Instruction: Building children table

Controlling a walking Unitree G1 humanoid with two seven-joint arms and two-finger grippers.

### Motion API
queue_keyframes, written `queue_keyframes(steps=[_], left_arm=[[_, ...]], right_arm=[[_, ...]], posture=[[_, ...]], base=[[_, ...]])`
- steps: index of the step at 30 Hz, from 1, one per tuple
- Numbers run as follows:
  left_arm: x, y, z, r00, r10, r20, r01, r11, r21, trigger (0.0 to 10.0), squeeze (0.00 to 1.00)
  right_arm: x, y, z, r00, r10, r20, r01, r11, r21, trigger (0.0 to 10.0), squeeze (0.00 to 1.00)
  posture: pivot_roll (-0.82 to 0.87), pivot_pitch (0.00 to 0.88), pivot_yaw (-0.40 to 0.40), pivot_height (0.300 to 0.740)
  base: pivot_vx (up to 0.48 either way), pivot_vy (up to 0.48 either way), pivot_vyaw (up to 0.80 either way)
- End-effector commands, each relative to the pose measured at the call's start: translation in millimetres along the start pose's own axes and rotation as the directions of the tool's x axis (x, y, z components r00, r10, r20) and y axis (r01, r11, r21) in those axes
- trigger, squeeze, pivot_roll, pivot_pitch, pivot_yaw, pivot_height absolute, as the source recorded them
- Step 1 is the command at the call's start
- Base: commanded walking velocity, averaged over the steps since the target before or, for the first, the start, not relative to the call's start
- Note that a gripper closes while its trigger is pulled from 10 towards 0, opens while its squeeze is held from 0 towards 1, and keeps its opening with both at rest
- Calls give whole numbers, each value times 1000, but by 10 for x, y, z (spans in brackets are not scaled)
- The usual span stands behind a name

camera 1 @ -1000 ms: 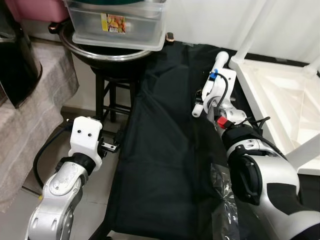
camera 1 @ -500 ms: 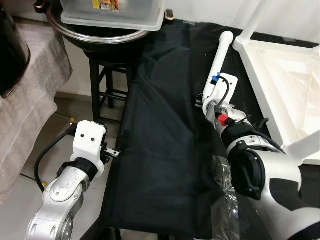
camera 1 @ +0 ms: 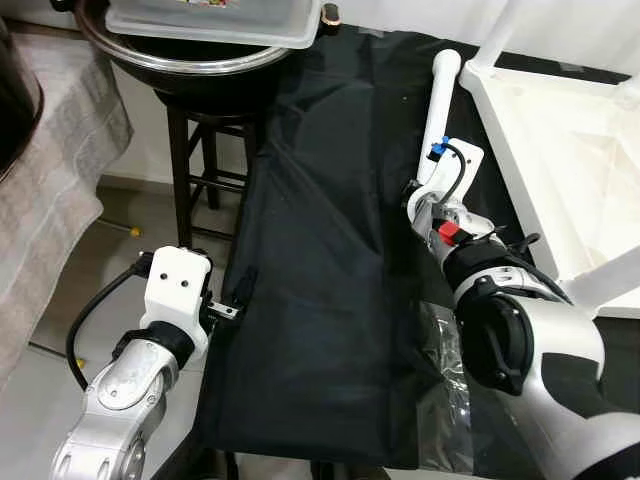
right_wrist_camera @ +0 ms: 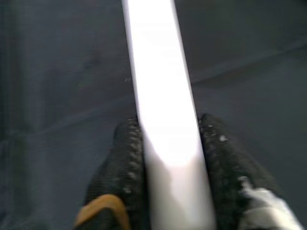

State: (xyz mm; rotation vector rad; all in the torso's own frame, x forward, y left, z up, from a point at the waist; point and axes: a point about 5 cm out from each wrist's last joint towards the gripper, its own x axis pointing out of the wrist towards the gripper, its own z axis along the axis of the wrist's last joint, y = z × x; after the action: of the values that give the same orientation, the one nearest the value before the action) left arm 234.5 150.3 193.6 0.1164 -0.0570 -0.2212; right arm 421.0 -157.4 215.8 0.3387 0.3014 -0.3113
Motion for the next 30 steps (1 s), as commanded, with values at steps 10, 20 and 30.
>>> queue_keyframes(steps=[10,20,30], left_arm=[[25,5,14,1000,0,-1,0,1000,3,10000,0],[97,42,14,1000,6,9,-7,1000,19,10000,0],[133,75,20,1000,9,18,-10,1000,30,10000,0]], right_arm=[[10,-38,-332,988,-44,-146,53,997,59,0,0],[-124,310,-337,988,142,53,-133,979,-154,0,0],[-781,187,-554,911,343,228,-267,913,-308,0,0]], posture=[[114,304,-127,740],[104,285,-114,740],[97,268,-107,740]], base=[[0,0,0],[0,0,0],[0,0,0]])
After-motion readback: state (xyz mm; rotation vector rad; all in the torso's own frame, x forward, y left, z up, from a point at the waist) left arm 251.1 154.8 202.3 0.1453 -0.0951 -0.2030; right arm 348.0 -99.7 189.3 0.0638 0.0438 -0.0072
